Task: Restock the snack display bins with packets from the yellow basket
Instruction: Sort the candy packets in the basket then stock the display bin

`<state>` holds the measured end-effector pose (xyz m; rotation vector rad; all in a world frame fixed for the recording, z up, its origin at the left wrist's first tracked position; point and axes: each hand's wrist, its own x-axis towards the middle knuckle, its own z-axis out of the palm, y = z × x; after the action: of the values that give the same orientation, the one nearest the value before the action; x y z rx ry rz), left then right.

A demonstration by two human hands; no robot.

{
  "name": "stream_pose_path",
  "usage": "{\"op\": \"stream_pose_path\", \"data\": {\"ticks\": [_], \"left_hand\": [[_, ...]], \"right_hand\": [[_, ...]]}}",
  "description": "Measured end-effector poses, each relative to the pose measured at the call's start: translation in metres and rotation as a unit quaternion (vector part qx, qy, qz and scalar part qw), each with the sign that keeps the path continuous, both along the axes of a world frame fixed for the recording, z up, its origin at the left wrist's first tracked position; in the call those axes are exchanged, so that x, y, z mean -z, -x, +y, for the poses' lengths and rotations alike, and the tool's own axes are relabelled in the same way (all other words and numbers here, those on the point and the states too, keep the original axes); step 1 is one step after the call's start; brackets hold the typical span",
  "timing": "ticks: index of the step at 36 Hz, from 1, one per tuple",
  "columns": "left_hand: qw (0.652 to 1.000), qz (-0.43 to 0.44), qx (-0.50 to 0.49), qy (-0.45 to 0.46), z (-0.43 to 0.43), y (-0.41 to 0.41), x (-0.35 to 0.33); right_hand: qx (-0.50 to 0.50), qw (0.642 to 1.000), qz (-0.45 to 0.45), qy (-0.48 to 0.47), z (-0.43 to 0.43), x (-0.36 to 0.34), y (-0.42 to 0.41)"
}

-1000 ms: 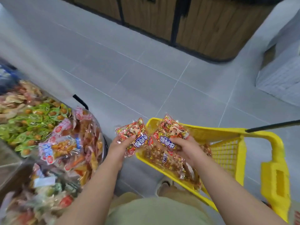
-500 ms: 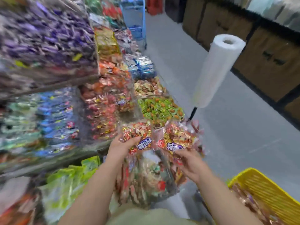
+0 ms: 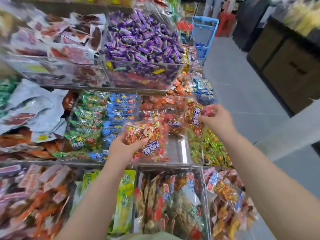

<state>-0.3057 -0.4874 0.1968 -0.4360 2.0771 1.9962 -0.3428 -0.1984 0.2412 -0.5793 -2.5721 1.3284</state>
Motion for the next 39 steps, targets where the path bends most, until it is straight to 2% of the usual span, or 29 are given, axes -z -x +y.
{"op": "stream_pose_path", "data": {"ticks": [3, 6, 10, 12, 15, 21, 26, 29, 31, 32, 37, 39], "left_hand": [[1.0, 0.009, -0.007, 0.001, -0.003, 0.009, -0.005], [1.0, 0.025, -0.014, 0.009, -0.006, 0.021, -0.01], [0.999, 0.03, -0.02, 0.014, -0.005, 0.039, -0.012], [0.999, 0.032, -0.02, 0.019, -0.002, 0.046, -0.012], [0.999, 0.027, -0.019, 0.02, 0.005, 0.052, -0.007], [1.0, 0.005, -0.002, 0.018, 0.019, 0.062, 0.0], [1.0, -0.014, -0.003, 0.013, 0.025, 0.069, 0.005], [1.0, -0.028, 0.0, 0.014, 0.028, 0.071, 0.009], [0.999, -0.035, -0.001, 0.01, 0.03, 0.072, 0.011], [0.999, -0.036, -0.003, 0.008, 0.032, 0.072, 0.011], [1.0, -0.026, -0.001, 0.016, 0.038, 0.076, 0.015], [1.0, -0.029, -0.002, 0.005, 0.038, 0.079, 0.016]], "right_hand": [[-0.043, 0.998, -0.021, -0.037, -0.005, 0.001, 0.036], [-0.12, 0.978, -0.079, -0.15, -0.014, 0.01, 0.062], [-0.244, 0.892, -0.2, -0.323, -0.032, 0.031, 0.087], [-0.283, 0.859, -0.249, -0.346, -0.039, 0.046, 0.094], [-0.314, 0.833, -0.295, -0.347, -0.046, 0.067, 0.103], [-0.374, 0.77, -0.317, -0.408, -0.044, 0.099, 0.116], [-0.395, 0.743, -0.218, -0.495, -0.033, 0.105, 0.126], [-0.324, 0.774, -0.187, -0.511, -0.038, 0.105, 0.121], [-0.259, 0.795, -0.21, -0.507, -0.045, 0.107, 0.114], [-0.247, 0.793, -0.226, -0.509, -0.048, 0.11, 0.11], [-0.262, 0.728, -0.306, -0.555, -0.043, 0.128, 0.101], [-0.283, 0.687, -0.317, -0.589, -0.039, 0.132, 0.109]]}}
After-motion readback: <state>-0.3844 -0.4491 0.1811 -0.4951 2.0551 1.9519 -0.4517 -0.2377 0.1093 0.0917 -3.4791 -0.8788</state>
